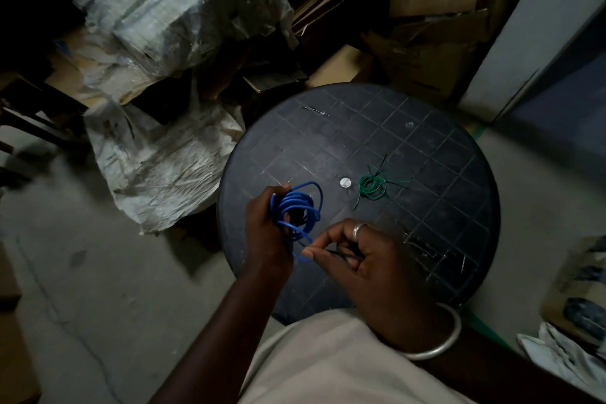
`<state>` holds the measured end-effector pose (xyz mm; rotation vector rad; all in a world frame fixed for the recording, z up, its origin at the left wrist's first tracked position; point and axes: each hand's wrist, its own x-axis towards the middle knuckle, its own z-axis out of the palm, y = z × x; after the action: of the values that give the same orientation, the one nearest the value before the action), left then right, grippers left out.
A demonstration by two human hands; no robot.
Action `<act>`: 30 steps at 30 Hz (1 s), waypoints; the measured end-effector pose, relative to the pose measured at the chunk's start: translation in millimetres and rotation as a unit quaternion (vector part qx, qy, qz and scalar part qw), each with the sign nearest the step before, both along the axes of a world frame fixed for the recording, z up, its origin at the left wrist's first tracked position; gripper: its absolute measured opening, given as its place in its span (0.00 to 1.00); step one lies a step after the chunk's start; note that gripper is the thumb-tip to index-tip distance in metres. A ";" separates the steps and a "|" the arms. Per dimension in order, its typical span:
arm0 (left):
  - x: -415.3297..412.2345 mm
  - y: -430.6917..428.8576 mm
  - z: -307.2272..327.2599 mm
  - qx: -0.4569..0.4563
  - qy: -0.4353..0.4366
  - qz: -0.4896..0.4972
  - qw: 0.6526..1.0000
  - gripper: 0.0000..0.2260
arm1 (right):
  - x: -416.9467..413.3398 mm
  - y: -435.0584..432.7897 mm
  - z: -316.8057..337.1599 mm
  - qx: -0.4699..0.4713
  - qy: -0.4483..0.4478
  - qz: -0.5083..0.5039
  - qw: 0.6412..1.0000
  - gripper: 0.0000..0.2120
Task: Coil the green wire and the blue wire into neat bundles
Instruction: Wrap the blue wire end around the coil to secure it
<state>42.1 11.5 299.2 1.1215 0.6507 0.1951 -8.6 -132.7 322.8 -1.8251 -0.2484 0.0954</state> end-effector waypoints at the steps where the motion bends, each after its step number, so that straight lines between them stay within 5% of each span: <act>1: 0.6 0.7 -1.5 0.004 -0.002 -0.002 1.000 0.16 | -1.0 -0.3 1.9 0.002 0.006 0.007 1.000 0.06; 6: 2.9 3.4 -1.7 0.048 -0.005 0.002 0.999 0.13 | -4.2 -0.4 6.7 -0.011 -0.004 0.014 1.000 0.07; 9: 3.3 1.1 -0.7 0.063 -0.022 0.006 0.998 0.21 | -3.8 0.4 5.0 -0.026 -0.013 -0.009 1.000 0.06; 17: 3.6 1.5 1.2 0.057 -0.039 0.032 0.997 0.24 | -3.6 2.6 -1.9 -0.167 -0.160 -0.074 0.970 0.07; 27: -3.4 -5.1 9.0 0.029 -0.023 -0.023 0.999 0.17 | 6.1 10.7 -12.0 -0.160 -0.156 -0.086 0.971 0.06; 30: -3.6 -6.3 12.8 -0.004 0.010 -0.040 0.999 0.24 | 8.6 10.3 -14.2 -0.146 -0.154 -0.100 0.972 0.06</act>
<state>38.5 5.2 312.0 1.1415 0.6233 0.1130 0.0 -122.3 308.7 -2.1464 -0.2773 -0.3113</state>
